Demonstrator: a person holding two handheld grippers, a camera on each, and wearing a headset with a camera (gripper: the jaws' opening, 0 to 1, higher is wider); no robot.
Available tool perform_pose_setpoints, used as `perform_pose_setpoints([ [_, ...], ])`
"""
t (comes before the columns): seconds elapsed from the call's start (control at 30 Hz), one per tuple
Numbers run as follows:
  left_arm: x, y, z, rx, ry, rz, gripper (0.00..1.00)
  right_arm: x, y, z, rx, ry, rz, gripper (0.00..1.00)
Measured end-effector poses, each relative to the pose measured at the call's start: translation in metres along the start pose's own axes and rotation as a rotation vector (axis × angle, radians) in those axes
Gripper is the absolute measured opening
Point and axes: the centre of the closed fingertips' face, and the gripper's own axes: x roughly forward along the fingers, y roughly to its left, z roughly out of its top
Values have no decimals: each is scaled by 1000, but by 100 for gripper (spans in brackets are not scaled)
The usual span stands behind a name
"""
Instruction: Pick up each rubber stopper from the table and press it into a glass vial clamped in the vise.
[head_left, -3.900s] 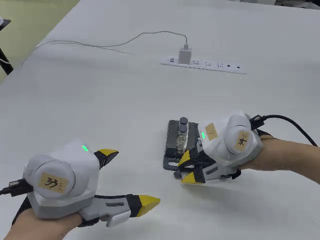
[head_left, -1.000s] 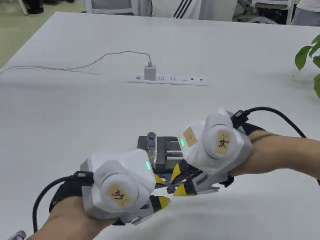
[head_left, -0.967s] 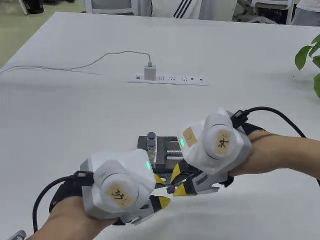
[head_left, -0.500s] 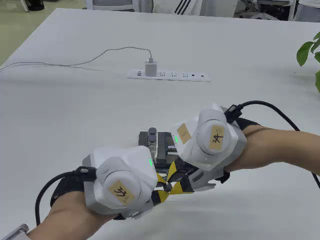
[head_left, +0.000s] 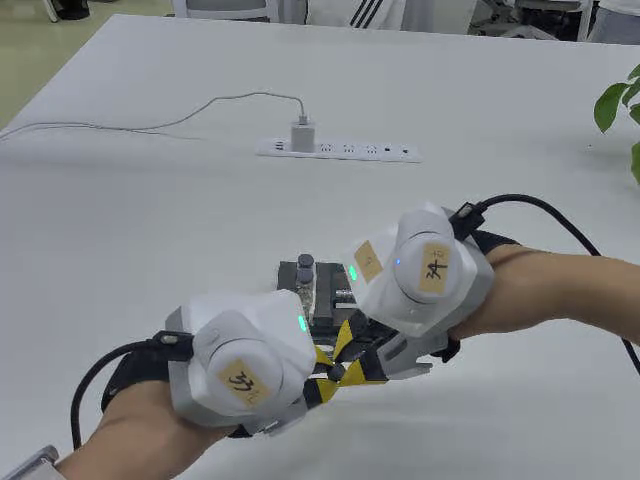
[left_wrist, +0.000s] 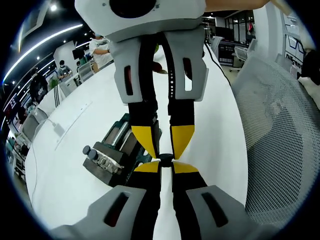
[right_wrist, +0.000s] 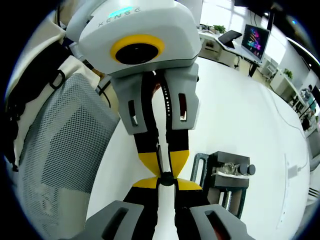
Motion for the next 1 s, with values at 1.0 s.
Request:
perform_pose_setpoints([
  [1.0,-7,4,4,-130,-79,24,3,-12,-1,1,34,-88,-4,9],
])
